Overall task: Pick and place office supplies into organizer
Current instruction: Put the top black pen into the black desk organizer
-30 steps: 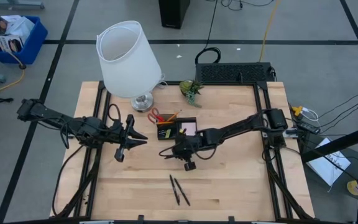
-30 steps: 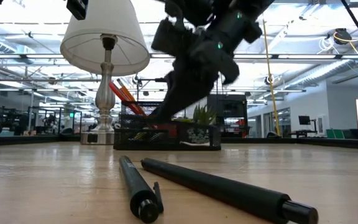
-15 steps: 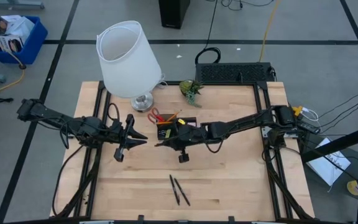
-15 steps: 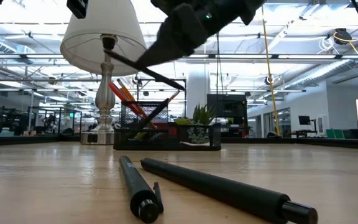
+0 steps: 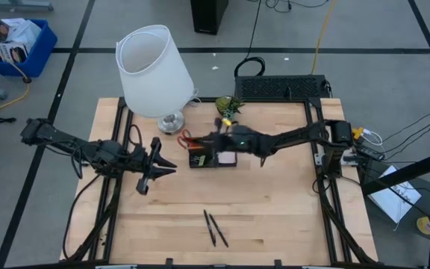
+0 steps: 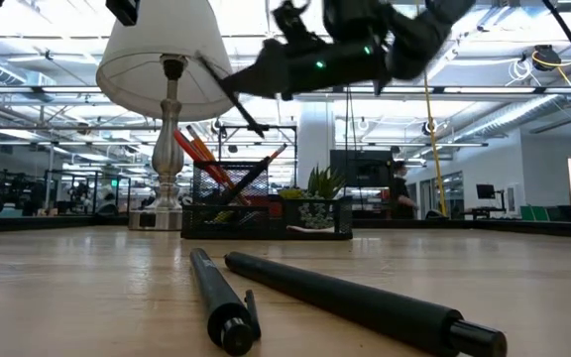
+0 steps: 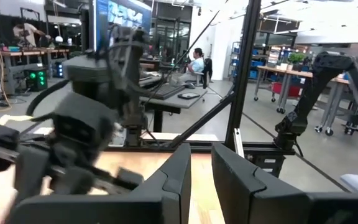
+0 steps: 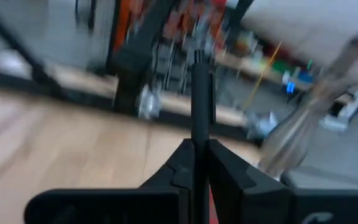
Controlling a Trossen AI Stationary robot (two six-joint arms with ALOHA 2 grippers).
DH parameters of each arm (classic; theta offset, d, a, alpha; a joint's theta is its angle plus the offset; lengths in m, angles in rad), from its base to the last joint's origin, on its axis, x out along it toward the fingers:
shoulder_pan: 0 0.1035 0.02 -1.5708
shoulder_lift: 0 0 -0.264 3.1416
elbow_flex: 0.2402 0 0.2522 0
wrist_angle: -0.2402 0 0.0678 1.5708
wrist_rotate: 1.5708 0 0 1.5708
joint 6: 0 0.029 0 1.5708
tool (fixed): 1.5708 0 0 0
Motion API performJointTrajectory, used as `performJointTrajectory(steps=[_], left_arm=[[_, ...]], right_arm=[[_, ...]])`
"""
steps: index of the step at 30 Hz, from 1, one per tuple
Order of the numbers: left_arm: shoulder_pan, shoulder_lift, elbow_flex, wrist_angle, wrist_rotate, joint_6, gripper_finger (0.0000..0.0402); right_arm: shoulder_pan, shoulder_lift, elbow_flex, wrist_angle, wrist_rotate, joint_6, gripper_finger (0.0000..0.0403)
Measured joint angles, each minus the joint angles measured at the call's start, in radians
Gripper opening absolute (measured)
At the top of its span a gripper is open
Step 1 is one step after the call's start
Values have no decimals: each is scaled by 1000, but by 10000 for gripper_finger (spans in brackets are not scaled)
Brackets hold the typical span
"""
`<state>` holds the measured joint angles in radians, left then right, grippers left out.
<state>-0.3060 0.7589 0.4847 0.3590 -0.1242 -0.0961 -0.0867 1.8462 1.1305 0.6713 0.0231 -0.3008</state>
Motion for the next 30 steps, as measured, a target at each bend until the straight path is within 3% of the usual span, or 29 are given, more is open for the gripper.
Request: performJointTrajectory(steps=[5,8,27,30], left_arm=[[-12,0,0,11,0,19,67],[-11,0,0,14,-8,23,67],[-10,0,0,10,-17,22,67],[-10,0,0,10,-17,22,67]], right_arm=[[-52,17,-157,422,-53,67,22],[-74,51,-188,552,-108,119,22],[-105,266,-98,667,-137,219,26],[-118,319,-50,663,-184,238,29]])
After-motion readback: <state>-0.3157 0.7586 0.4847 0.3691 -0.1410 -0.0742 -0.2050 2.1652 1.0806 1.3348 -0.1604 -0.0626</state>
